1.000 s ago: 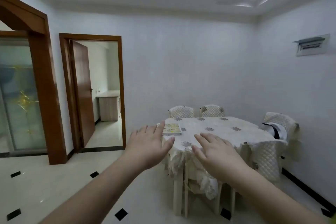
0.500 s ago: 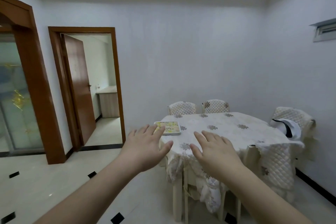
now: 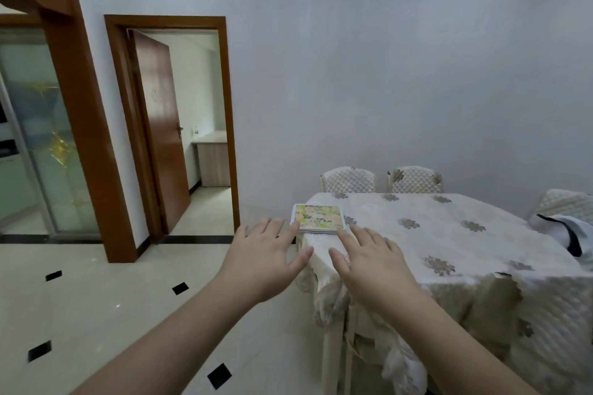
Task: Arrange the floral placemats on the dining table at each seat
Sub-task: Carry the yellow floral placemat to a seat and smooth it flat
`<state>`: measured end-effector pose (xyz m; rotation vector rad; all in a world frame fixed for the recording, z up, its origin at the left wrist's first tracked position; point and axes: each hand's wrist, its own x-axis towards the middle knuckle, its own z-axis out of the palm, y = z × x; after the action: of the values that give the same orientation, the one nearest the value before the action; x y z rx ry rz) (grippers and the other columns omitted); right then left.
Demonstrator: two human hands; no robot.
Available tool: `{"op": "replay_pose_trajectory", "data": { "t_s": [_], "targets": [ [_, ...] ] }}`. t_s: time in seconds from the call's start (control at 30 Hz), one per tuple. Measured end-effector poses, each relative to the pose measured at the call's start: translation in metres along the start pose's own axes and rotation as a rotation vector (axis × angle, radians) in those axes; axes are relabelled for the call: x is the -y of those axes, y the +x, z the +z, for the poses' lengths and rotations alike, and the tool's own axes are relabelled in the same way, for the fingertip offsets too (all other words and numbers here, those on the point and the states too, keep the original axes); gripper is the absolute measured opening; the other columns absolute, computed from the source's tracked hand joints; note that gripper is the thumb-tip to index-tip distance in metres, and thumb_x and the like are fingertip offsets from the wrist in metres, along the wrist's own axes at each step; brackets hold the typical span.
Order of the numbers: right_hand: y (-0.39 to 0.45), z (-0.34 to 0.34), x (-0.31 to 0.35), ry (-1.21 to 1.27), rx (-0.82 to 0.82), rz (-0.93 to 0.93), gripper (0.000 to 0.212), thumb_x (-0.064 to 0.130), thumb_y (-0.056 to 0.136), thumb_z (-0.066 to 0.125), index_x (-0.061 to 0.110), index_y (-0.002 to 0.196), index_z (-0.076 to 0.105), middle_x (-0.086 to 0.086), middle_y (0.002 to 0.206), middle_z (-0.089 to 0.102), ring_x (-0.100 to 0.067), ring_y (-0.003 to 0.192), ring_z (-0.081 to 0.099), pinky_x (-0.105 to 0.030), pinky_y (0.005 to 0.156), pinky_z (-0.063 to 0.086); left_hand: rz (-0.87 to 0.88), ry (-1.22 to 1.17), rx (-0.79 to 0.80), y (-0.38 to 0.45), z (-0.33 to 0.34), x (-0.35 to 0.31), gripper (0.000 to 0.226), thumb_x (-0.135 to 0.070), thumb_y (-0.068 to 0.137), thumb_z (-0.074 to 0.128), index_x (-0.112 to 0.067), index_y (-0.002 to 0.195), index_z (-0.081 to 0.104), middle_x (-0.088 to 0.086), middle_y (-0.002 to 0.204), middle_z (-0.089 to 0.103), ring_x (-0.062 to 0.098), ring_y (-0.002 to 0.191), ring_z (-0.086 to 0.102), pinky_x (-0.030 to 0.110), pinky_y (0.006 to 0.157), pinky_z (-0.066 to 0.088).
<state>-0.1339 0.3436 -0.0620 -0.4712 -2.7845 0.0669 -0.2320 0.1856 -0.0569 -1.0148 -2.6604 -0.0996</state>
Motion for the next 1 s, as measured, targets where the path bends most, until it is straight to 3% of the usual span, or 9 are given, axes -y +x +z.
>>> {"op": "replay_pose_trajectory", "data": {
  "t_s": [0.1, 0.2, 0.43, 0.73, 1.0],
  "targets": [
    [0.041, 0.022, 0.015, -0.018, 0.004, -0.001, 0.059, 0.052, 0.100, 0.015, 0.029, 0.153, 0.024, 0.002, 0.161, 0.022, -0.016, 0.146, 0.017, -0.038, 0.115, 0.016, 0.013, 0.023, 0.006, 0.029, 0.019, 0.030, 0.069, -0.068, 0.094, 0.011, -0.034, 0.154, 0.010, -0.004, 0.161, 0.020, 0.017, 0.149, 0.012, 0.047, 0.119, 0.012],
    [0.078, 0.041, 0.033, -0.068, -0.030, -0.002, 0.084, 0.056, 0.081, -0.010, 0.028, 0.153, 0.024, 0.002, 0.161, 0.022, -0.017, 0.147, 0.017, -0.039, 0.116, 0.016, 0.040, -0.007, 0.033, 0.058, 0.035, 0.059, 0.068, -0.066, 0.095, 0.010, -0.034, 0.155, 0.007, -0.004, 0.163, 0.015, 0.016, 0.150, 0.007, 0.046, 0.120, 0.008],
    [0.151, 0.076, 0.044, -0.102, -0.010, 0.007, 0.094, 0.056, 0.071, -0.017, 0.030, 0.153, 0.020, 0.005, 0.162, 0.018, -0.013, 0.148, 0.012, -0.036, 0.117, 0.014, 0.100, -0.019, 0.030, 0.127, 0.073, 0.113, 0.069, -0.065, 0.095, 0.010, -0.032, 0.155, 0.007, -0.003, 0.163, 0.014, 0.017, 0.150, 0.005, 0.046, 0.120, 0.007],
    [0.244, 0.138, -0.002, -0.083, 0.050, 0.082, 0.096, 0.058, 0.068, -0.019, 0.031, 0.155, 0.015, 0.004, 0.163, 0.013, -0.016, 0.149, 0.012, -0.037, 0.118, 0.012, 0.153, -0.017, 0.030, 0.235, 0.140, 0.125, 0.078, -0.066, 0.086, -0.003, -0.032, 0.155, 0.005, -0.003, 0.163, 0.012, 0.017, 0.149, 0.004, 0.041, 0.119, 0.005],
    [0.343, 0.205, -0.058, -0.027, 0.097, 0.098, 0.086, 0.057, 0.078, -0.012, 0.028, 0.155, 0.015, 0.002, 0.164, 0.013, -0.018, 0.149, 0.012, -0.038, 0.119, 0.011, 0.150, -0.030, 0.099, 0.351, 0.209, 0.113, 0.068, -0.064, 0.095, 0.011, -0.033, 0.155, 0.004, -0.003, 0.164, 0.007, 0.017, 0.150, 0.001, 0.041, 0.120, 0.002]
  ]
}}
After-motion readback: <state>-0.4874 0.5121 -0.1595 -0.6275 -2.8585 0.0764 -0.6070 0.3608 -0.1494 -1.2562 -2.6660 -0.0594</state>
